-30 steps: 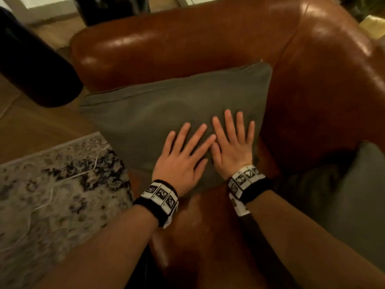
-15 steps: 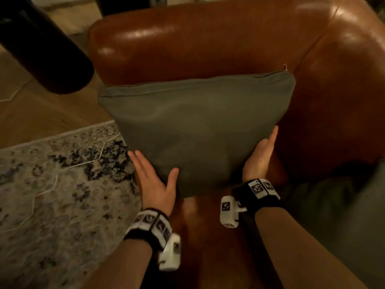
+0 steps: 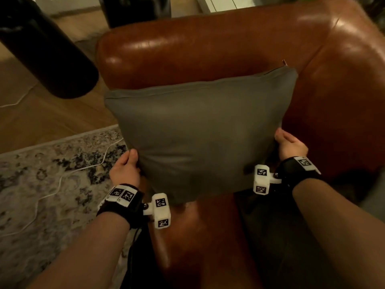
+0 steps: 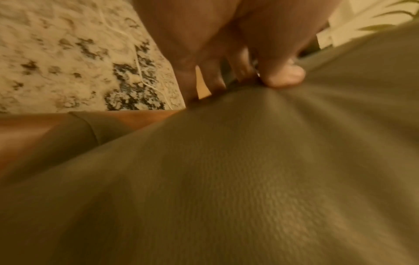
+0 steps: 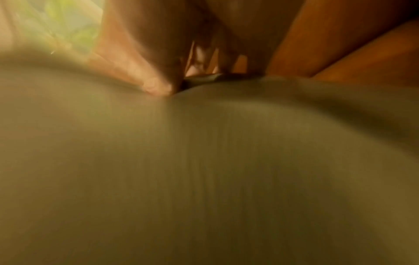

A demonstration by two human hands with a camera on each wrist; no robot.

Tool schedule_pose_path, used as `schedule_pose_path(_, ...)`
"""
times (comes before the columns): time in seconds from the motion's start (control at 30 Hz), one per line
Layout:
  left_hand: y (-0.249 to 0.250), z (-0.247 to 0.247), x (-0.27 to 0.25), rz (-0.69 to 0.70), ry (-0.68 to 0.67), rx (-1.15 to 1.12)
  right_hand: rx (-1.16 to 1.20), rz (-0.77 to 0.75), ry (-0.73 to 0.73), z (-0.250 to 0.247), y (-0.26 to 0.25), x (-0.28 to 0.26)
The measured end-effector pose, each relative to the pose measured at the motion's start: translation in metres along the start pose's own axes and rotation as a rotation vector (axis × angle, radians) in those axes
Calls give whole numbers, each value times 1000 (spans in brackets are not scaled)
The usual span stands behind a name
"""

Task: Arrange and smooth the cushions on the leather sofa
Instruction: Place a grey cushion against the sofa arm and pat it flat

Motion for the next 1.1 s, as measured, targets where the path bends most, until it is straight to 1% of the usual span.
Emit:
schedule_pose_path(0.07, 3, 2, -3, 21, 32, 41, 8, 6, 2, -1, -1, -2)
schedule_pose_path(0.17, 4, -4, -5, -16, -8, -48, 35, 29, -55, 2, -4, -4)
schedule_pose_path(0.23, 18, -8, -3, 66, -76, -113, 95, 26, -136, 3, -27, -5)
schedule_pose_path(0.27, 31, -9, -4, 127, -121, -153, 150, 25, -194, 4, -42, -6)
schedule_pose_path(0.33, 58, -7, 1, 214, -185, -208, 188, -9, -248, 8, -77, -3)
schedule_pose_path(0.4, 82, 1, 11, 266, -180, -148, 63, -124, -195, 12, -109, -9)
schedule_pose_path(0.43, 89, 4, 17, 317, -161, -59, 2, -198, -136, 13, -121, -11)
schedule_pose_path(0.5, 96, 6, 24, 397, -101, 72, -68, -297, -24, 14, -135, -5)
schedule_pose_path(0.57, 94, 6, 25, 375, -59, 105, -44, -343, 58, 14, -138, -3)
schedule_pose_path(0.67, 94, 5, 19, 243, -11, 72, 38, -440, 80, 16, -134, -6)
schedule_pose_path(0.7, 96, 4, 17, 249, -1, 76, 52, -469, 90, 16, -135, -8)
schedule_pose_path(0.73, 103, 2, 13, 324, 1, 101, 74, -491, 75, 15, -138, -5)
schedule_pose_path(0.77, 111, 0, 11, 473, -22, 166, 43, -511, 33, 14, -144, -4)
schedule_pose_path(0.8, 118, -1, 9, 652, -89, 285, -76, -565, -24, 12, -150, -4)
schedule_pose_path(0.83, 123, 0, 9, 832, -178, 458, -308, -641, -78, 12, -160, -6)
schedule_pose_path(0.87, 128, 4, 12, 972, -267, 663, -583, -705, -128, 12, -169, -8)
schedule_pose_path(0.9, 132, 9, 17, 1051, -352, 861, -835, -751, -162, 11, -177, -12)
schedule_pose_path(0.93, 137, 13, 20, 1074, -421, 1004, -1017, -797, -167, 10, -183, -14)
schedule_pose_path(0.97, 141, 16, 22, 1067, -454, 1065, -1106, -851, -160, 9, -188, -18)
schedule_pose_path(1.0, 143, 18, 24, 1051, -451, 1049, -1116, -904, -132, 9, -191, -21)
schedule_pose_path(1.03, 145, 18, 25, 1017, -428, 980, -1073, -951, -89, 10, -191, -22)
schedule_pose_path(1.1, 144, 18, 25, 874, -359, 807, -958, -959, 2, 14, -185, -23)
Point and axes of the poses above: each hand's wrist, its own x-axis towards the middle knuckle, its own z-axis out of the palm, y = z × x, the point moved 1 cm from there along x, towards the middle knuckle, and after that the axes turned 13 degrees about z, right-handed, at the moved point
